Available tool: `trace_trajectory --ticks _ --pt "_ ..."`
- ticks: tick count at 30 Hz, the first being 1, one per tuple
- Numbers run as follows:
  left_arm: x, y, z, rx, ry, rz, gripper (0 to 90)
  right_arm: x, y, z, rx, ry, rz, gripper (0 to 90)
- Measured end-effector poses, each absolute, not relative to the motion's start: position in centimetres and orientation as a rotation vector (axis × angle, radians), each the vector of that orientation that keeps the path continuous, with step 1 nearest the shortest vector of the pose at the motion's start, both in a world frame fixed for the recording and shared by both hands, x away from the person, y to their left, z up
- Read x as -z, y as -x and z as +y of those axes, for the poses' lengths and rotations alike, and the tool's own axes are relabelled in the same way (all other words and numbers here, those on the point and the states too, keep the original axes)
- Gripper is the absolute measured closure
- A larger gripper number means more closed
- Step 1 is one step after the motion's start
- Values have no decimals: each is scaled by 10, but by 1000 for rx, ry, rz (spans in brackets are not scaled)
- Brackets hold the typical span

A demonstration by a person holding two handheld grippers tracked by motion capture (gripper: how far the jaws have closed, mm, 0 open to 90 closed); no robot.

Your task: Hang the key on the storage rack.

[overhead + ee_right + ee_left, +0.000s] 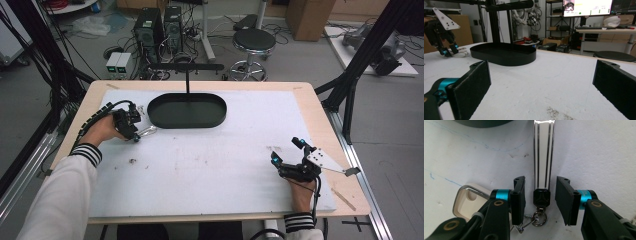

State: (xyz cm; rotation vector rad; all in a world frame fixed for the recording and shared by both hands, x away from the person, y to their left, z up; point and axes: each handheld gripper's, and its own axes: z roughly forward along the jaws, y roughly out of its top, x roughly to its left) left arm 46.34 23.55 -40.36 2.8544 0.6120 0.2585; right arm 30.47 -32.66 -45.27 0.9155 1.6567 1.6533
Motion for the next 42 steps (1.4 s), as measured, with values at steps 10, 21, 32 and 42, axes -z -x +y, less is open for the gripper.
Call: trace_trajectory --ticks 10,21,32,42 --pt "404 -464 234 -264 -2885 593 696 453 -305 -327 -1652 -916 1655 5" --pt "405 -461 230 -296 -2904 584 737 453 -305 -327 -1654 -918 1655 5" --pt "399 -457 228 -290 -2859 561 740 453 -305 -327 -1652 -918 1655 5" --pt "367 -451 241 -335 -2627 589 740 453 -305 -327 -1652 -918 1655 5"
